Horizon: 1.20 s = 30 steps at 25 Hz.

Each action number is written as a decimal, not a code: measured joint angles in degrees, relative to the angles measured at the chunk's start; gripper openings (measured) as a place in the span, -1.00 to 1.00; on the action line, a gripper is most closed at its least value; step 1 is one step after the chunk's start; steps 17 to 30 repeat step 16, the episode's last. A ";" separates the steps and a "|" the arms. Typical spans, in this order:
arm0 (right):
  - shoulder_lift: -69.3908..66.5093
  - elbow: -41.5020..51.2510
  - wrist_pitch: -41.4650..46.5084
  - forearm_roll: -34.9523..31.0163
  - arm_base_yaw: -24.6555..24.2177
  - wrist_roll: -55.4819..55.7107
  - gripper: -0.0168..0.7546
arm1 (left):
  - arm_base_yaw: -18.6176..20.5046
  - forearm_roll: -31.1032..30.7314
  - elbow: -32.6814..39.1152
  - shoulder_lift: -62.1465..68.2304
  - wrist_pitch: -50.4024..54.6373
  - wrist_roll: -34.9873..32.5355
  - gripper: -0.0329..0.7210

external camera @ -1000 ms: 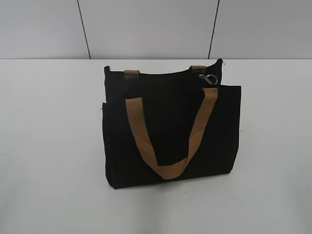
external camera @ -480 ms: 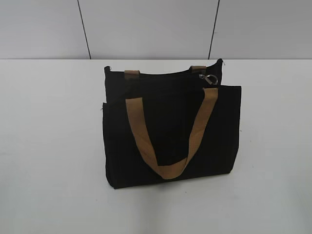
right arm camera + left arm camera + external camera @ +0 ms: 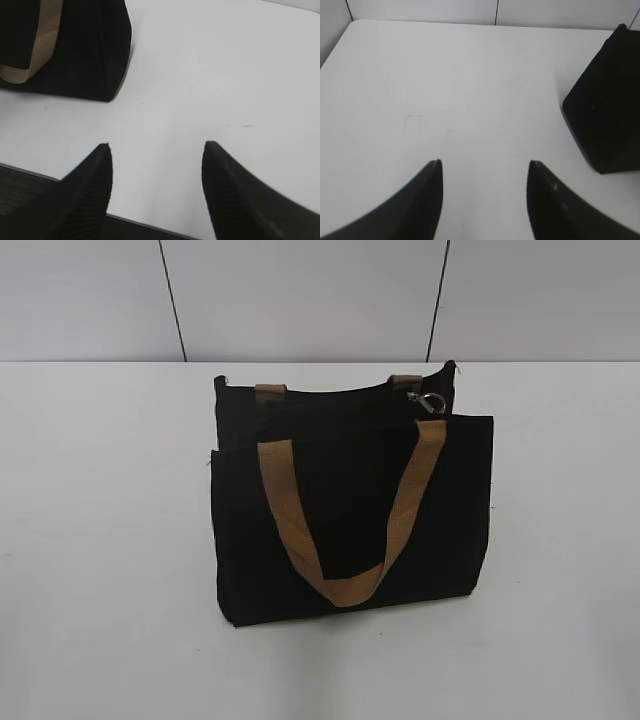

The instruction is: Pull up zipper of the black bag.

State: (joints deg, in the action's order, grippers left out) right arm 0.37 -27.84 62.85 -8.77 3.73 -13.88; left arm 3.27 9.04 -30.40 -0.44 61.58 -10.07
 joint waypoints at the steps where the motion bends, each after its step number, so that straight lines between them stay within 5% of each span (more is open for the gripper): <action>1: 0.00 0.00 0.00 0.00 0.00 0.00 0.20 | 0.00 0.00 0.00 0.00 0.00 0.00 0.17; 30: 0.00 0.00 0.00 -0.18 0.00 0.00 0.20 | 0.00 0.00 0.00 0.00 0.00 0.00 0.10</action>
